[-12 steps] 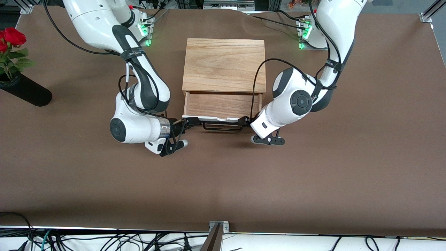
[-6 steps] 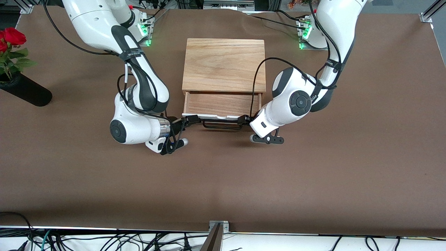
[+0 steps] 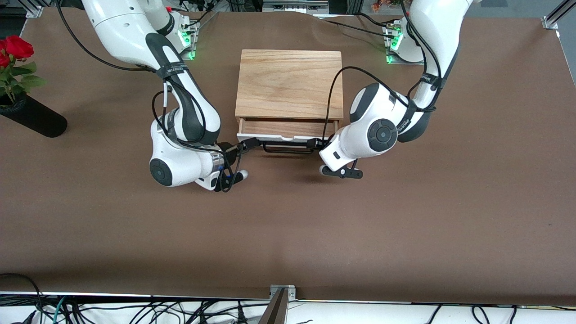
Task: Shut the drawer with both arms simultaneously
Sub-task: 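Push the white drawer into the box with both grippers together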
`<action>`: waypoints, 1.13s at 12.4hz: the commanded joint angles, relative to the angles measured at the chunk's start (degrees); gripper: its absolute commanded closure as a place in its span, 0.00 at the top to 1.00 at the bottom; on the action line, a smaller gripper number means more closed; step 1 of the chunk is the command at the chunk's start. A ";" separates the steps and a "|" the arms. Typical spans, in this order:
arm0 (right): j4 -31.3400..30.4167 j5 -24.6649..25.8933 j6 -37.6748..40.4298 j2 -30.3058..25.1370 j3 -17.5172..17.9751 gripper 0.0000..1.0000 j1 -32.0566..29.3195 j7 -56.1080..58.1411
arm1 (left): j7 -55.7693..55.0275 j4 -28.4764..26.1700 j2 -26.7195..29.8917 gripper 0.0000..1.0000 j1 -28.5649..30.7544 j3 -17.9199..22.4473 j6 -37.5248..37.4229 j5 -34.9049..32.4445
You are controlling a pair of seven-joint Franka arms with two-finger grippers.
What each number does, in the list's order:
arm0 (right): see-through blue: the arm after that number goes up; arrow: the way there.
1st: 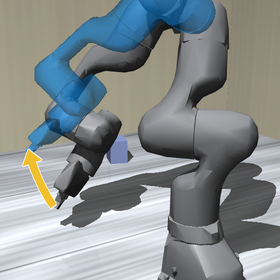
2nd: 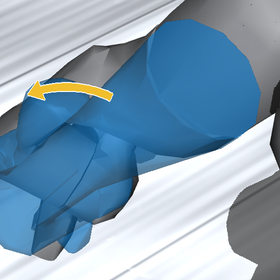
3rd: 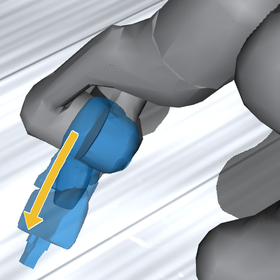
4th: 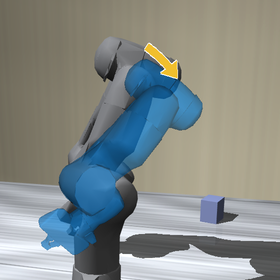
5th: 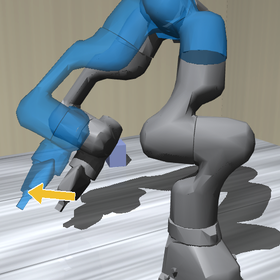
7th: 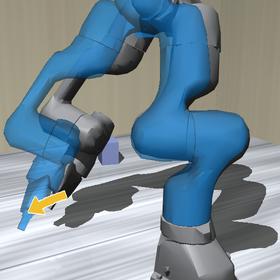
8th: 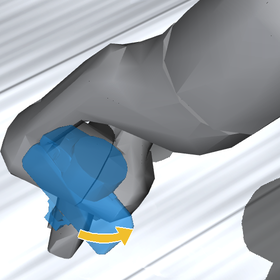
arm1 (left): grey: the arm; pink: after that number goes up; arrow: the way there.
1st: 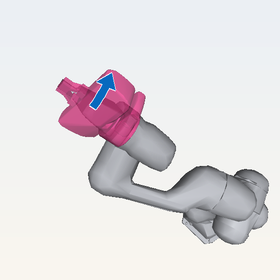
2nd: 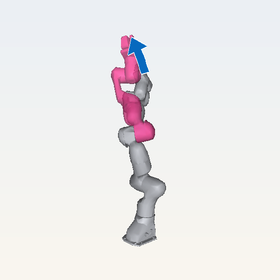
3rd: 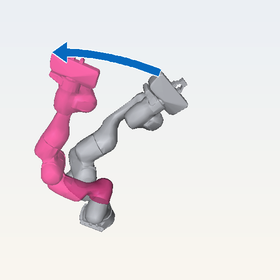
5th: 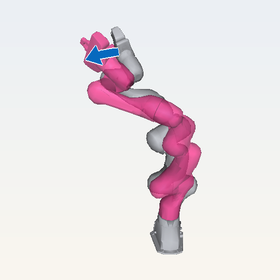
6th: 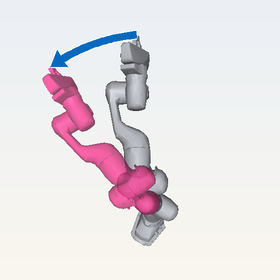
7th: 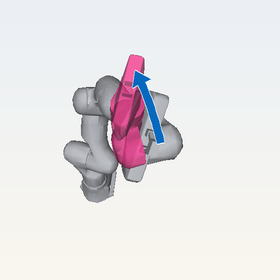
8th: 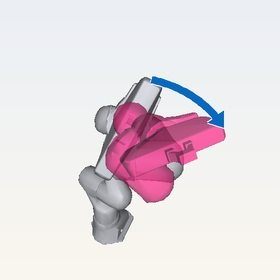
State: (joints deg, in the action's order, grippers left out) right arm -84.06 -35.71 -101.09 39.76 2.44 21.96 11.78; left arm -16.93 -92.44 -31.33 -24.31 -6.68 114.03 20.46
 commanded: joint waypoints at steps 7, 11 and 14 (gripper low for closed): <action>-6.12 0.03 7.49 -1.17 1.51 1.00 0.36 1.58 | 0.49 -3.62 1.36 1.00 0.05 -1.75 -7.51 1.24; -6.48 0.03 7.49 -0.91 3.09 1.00 0.19 1.49 | 0.76 -3.62 2.94 1.00 0.58 -1.84 -12.68 1.24; -3.06 0.29 6.96 -0.91 2.74 1.00 -1.39 1.93 | 0.93 -3.27 3.64 1.00 1.19 -1.75 -14.01 1.24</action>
State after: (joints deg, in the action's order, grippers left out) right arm -87.72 -36.10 -95.51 39.87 4.98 21.80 12.27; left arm -16.93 -93.66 -30.14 -23.69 -8.30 103.22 20.61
